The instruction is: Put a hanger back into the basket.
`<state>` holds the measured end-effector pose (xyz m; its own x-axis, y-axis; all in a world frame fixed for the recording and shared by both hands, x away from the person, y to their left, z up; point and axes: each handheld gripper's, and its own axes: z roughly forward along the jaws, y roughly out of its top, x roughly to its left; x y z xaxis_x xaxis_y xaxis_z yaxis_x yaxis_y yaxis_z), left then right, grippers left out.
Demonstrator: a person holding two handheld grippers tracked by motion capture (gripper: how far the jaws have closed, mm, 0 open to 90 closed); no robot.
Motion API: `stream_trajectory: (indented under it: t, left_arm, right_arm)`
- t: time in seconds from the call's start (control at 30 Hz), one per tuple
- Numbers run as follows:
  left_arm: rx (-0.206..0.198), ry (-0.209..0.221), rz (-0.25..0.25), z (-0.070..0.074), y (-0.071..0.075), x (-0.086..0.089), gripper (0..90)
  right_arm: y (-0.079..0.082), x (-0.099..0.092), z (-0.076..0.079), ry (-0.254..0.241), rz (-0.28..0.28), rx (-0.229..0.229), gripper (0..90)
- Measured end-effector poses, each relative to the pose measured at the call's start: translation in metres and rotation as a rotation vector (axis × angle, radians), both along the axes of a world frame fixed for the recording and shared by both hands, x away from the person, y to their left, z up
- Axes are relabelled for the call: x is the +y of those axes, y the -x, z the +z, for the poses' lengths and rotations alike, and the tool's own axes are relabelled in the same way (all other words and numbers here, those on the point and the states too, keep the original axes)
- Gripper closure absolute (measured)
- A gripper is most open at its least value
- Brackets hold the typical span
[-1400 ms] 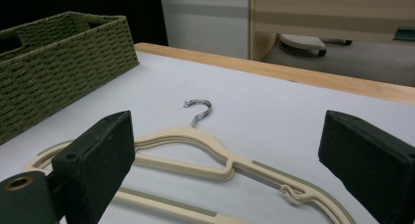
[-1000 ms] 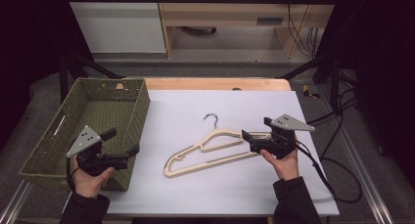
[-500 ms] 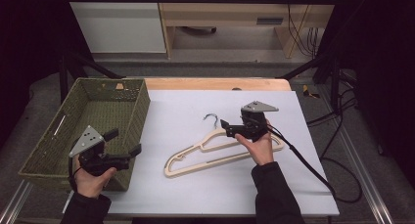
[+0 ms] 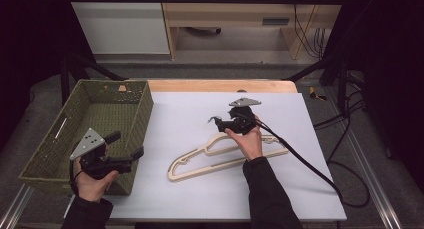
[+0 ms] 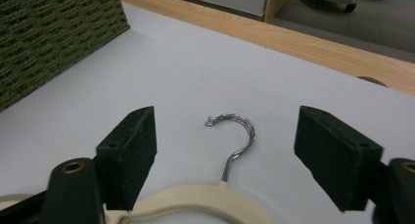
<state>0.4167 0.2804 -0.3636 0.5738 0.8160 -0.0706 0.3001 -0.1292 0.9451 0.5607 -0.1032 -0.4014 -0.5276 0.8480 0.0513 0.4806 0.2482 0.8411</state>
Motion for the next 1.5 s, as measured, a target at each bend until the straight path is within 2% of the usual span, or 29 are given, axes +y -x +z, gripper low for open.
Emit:
stream_trajectory:
  t: [0.1,0.27,0.3,0.4,0.53,0.63,1.03,1.5]
  left_arm:
    - [-0.002,0.004,0.0,0.001,0.0,0.001,2.9]
    - [0.002,0.013,0.002,0.0,-0.001,0.002,2.9]
    - [0.002,0.014,0.003,0.0,-0.001,0.003,2.9]
    - [0.0,0.017,0.001,0.0,0.0,0.003,3.0]
    - [-0.001,0.015,-0.003,0.0,0.0,0.002,3.0]
    - [-0.001,0.011,-0.003,0.0,0.0,0.002,3.0]
    - [0.001,0.009,-0.005,-0.001,0.0,0.0,3.2]
    - [0.007,0.003,-0.008,-0.002,-0.001,-0.002,3.3]
  right_arm:
    - [-0.008,0.003,-0.006,-0.005,-0.014,0.019,29.6]
    - [-0.018,0.01,-0.017,0.017,-0.033,0.052,32.2]
    - [-0.02,0.01,-0.02,0.026,-0.028,0.042,32.5]
    - [-0.024,0.012,-0.026,0.013,-0.029,0.067,34.6]
    - [-0.032,0.013,-0.035,0.039,-0.027,0.087,37.5]
    - [-0.036,0.014,-0.04,0.04,-0.03,0.1,40.7]
    - [-0.039,0.02,-0.06,0.106,-0.045,0.173,57.5]
    - [-0.039,0.022,-0.067,0.113,-0.075,0.224,79.3]
